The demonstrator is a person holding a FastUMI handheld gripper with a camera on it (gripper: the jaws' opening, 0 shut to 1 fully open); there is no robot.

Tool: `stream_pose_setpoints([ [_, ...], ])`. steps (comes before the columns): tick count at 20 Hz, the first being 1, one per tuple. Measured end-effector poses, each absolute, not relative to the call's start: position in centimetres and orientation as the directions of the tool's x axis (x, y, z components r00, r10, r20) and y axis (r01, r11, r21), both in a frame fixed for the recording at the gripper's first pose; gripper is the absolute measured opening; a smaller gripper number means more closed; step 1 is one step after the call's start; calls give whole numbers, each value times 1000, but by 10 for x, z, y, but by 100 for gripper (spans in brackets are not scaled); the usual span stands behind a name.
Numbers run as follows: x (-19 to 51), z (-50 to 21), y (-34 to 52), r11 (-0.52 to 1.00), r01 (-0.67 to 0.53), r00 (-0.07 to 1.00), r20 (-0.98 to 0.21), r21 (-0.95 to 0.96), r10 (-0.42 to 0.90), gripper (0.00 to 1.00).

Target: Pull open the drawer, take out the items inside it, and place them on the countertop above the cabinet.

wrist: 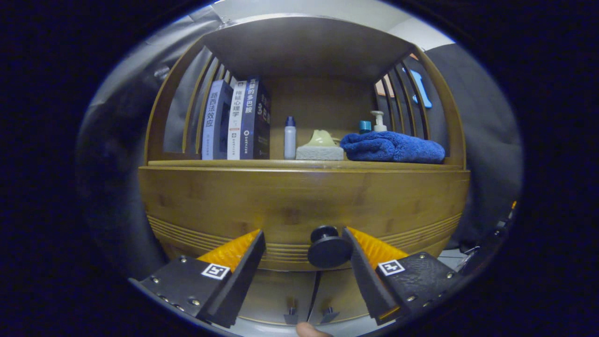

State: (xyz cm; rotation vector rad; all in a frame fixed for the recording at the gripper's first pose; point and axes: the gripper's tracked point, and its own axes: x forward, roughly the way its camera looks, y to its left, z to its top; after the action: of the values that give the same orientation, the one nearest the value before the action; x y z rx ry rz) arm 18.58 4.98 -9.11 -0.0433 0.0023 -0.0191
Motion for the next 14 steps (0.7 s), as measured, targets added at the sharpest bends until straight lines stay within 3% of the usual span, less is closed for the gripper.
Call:
stream_pose_setpoints([
  [9, 182, -92, 49, 1000, -12, 999, -51, -27, 11, 100],
  [14, 148, -70, 26, 999, 28, 996, -87, 33, -25, 98],
])
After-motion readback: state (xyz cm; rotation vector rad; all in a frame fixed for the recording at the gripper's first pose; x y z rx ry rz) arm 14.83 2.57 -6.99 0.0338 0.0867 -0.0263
